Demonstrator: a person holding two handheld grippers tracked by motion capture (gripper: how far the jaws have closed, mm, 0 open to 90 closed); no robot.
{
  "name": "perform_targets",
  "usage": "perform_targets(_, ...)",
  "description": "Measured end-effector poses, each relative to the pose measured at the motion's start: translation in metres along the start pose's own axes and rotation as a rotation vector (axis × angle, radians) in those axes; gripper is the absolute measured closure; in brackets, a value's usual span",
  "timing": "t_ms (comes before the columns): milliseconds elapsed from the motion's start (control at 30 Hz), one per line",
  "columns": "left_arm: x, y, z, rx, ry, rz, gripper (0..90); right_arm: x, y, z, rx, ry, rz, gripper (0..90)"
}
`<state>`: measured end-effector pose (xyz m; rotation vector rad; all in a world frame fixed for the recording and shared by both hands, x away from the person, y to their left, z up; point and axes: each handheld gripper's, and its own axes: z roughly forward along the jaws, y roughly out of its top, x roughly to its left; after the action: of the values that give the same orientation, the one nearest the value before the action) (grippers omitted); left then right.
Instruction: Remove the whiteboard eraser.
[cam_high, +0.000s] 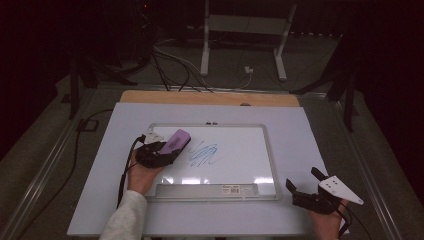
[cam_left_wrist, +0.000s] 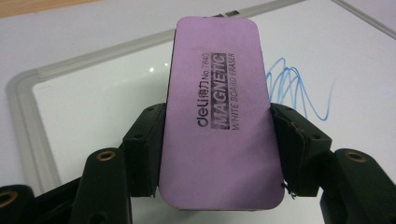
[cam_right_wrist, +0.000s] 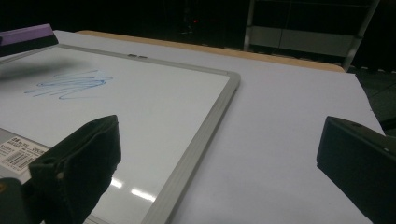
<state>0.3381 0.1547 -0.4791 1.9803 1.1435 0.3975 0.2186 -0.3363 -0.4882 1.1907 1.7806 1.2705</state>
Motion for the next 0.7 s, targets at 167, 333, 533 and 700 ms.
perform_targets(167, -0.006, -0.004, 0.002, 0.011, -0.01, 0.008, 41.4, 0.001, 0.0, 0.001, 0.002, 0.002, -0.002, 0.0)
perform_targets(333, -0.011, -0.011, 0.003, 0.021, -0.023, 0.01, 41.4, 0.001, 0.0, 0.001, 0.001, 0.002, -0.001, 0.0)
perform_targets(533, -0.015, -0.019, 0.007, 0.046, -0.036, 0.021, 41.4, 0.0, 0.0, 0.001, 0.0, 0.003, 0.0, 0.0)
perform_targets(700, -0.019, -0.022, 0.008, 0.062, -0.039, 0.04, 41.4, 0.0, 0.0, 0.0, -0.001, 0.003, -0.001, 0.0)
